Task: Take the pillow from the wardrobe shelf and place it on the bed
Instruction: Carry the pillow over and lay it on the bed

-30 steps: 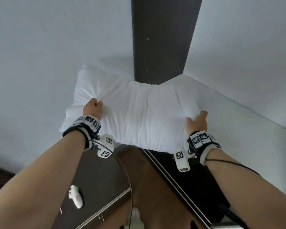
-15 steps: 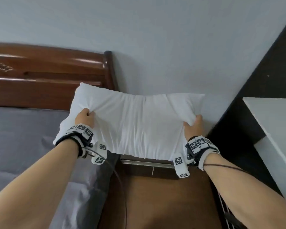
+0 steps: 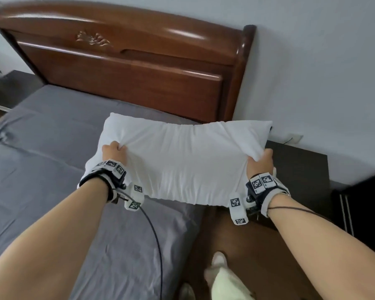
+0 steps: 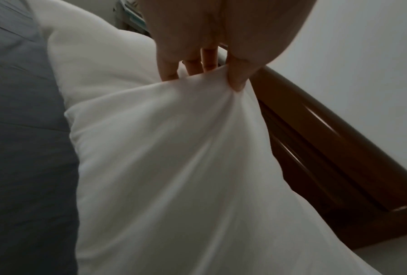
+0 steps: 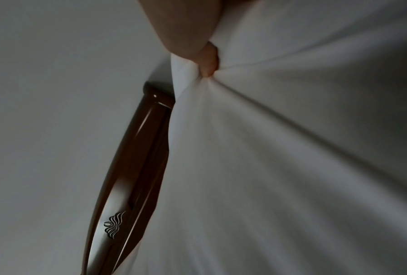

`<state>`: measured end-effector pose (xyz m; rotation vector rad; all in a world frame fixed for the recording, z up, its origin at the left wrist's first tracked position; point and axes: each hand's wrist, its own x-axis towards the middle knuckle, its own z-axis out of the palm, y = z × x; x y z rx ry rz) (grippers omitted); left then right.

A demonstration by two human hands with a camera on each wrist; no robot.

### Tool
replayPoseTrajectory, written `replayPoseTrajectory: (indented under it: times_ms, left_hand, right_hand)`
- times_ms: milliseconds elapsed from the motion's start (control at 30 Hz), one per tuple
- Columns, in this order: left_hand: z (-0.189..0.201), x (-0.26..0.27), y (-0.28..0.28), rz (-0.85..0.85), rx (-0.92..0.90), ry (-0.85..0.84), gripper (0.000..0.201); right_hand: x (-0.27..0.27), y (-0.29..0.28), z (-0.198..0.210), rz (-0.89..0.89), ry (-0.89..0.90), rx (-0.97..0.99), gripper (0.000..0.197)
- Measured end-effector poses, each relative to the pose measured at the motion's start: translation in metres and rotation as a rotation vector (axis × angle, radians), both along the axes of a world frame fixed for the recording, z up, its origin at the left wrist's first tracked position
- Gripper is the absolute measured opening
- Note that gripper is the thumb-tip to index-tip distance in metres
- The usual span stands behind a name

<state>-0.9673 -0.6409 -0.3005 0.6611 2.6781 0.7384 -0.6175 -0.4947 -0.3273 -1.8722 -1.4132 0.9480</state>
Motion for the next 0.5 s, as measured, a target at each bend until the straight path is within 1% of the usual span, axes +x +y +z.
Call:
replayPoseTrajectory:
  times_ms: [100,233,367,500]
  left_hand:
    - [-0.018,-0.019,0.023,0.003,-0.027,-0.012,0.028]
    - [-0.043,-0.041,0.066,0.025,-0.045,-0.031,0.033]
    - [-0.067,-0.064,0.112,0.054,-0.031,-0.042,0.032]
    - [-0.084,-0.087,0.159,0.042,-0.019,-0.035,0.027]
  right_hand:
    - [-0.028,0.015,-0.018,0.022,0.017,-0.040,0.031]
    - [-0.063,0.052,-0.034,0.043,0.027,-0.064,0.030]
    - [-0.097,0.099,-0.053,0.078,0.030,-0.059,0.030]
    - [-0.122,0.141,-0.079,0.080,0.048,-0.055,0.030]
